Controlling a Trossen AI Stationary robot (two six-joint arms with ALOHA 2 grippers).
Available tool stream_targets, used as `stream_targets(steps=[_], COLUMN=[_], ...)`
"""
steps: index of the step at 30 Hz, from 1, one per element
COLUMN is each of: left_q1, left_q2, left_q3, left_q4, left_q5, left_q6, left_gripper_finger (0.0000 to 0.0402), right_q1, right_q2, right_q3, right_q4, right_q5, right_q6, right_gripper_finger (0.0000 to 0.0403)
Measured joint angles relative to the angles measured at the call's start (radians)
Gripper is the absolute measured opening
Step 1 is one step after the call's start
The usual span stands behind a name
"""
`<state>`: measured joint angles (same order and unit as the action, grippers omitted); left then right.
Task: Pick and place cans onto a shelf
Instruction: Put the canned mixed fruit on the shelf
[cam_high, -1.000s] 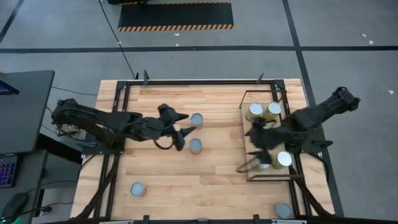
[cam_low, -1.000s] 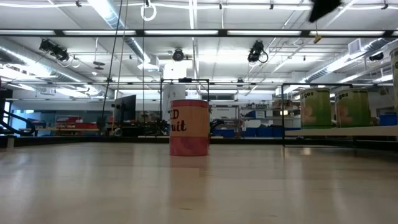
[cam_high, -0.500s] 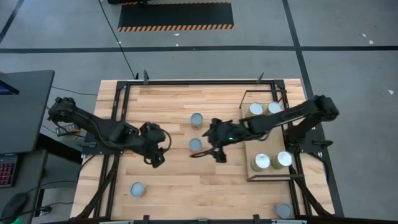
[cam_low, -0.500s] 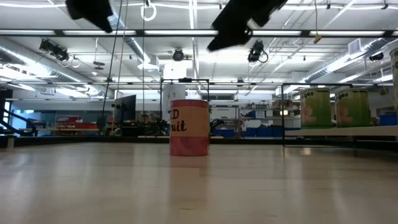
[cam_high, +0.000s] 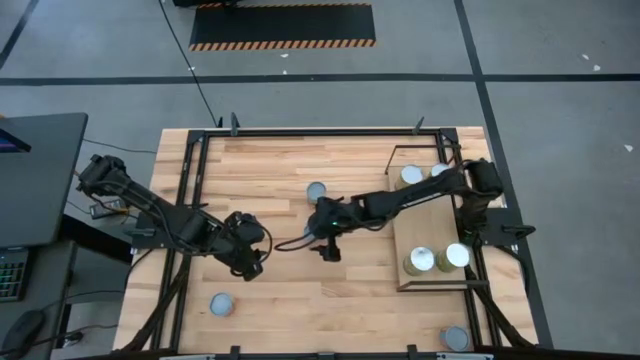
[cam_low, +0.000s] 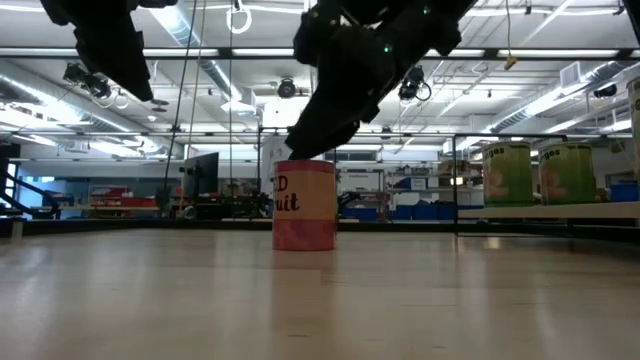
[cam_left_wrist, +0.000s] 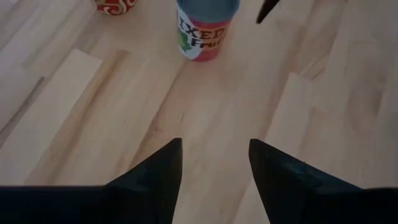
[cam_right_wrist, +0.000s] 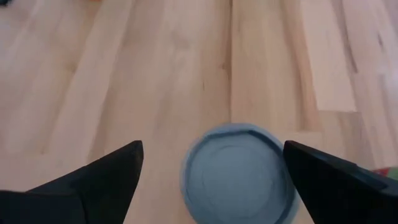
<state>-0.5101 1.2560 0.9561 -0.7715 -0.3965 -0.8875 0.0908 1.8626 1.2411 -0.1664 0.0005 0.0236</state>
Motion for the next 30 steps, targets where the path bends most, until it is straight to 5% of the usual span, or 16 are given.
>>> stream_targets(steps=[15, 30], left_q1=[-0.005, -0.003], left_q2=[0.000, 0.000], left_q3=[-0.001, -0.001], left_q4=[0.006, 0.005], left_q5=[-0.026, -0.218], left_q6=[0.000, 0.074], left_gripper_finger=[0.0192, 0.0192], right_q1=[-0.028, -0.025], right_q2=[0.001, 0.001], right_q3=[0.003, 0.003], right_q4=[0.003, -0.056], right_q5=[-0.024, -0.082], right_q6=[-0.024, 0.028], right_gripper_finger=[0.0383, 0.0384])
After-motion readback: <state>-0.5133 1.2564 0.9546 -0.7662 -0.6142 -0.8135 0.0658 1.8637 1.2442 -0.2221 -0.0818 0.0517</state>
